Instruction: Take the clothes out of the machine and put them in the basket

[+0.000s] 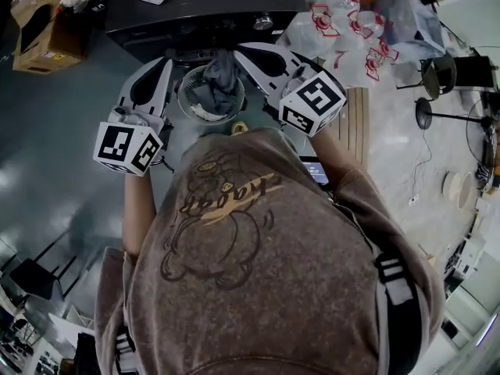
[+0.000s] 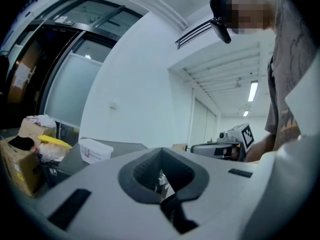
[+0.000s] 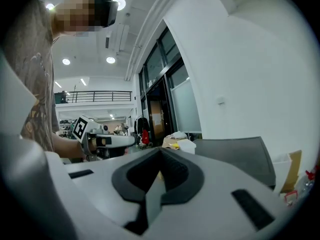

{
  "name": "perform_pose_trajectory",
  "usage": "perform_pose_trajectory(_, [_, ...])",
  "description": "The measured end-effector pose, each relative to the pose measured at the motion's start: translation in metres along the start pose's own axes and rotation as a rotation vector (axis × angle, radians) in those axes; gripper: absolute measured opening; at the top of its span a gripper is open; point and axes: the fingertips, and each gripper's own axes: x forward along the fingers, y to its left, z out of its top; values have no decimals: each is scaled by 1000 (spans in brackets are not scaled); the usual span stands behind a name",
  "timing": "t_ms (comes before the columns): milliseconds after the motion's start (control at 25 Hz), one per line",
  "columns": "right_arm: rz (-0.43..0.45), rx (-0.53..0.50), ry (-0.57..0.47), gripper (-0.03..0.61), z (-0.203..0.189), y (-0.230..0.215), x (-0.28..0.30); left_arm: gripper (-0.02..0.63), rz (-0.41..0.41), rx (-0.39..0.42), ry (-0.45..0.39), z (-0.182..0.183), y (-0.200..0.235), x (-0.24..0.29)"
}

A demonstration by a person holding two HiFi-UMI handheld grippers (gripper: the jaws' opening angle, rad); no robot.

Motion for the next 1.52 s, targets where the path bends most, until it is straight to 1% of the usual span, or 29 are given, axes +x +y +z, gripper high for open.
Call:
perform_pose_trajectory(160, [-1, 7, 5, -2, -13, -7, -6, 6, 26, -10, -7, -9, 0, 4])
perform_pose_trajectory(320, [-32, 16, 8, -2, -26, -18, -7, 7, 64, -23, -7, -20, 6, 4])
perform_pose_trajectory(560, [-75, 53, -24, -2, -30, -31, 3, 7, 120, -32, -5, -23, 19, 5])
perform_pose_trajectory(760, [-69, 38, -25, -2, -28, -32, 9, 7, 162, -56, -7, -22, 23, 2])
perform_pose_trajectory(960, [-75, 44, -20, -2, -30, -38, 10, 6, 198, -76, -17, -20, 30, 2])
perform_pose_trajectory(1200, [-84, 56, -16, -2, -33, -42, 14, 6, 208, -72, -11, -20, 34, 5])
perform_pose_trajectory(1520, [-67, 45, -3, -2, -34, -41, 13, 8, 210, -91, -5, -24, 31, 6])
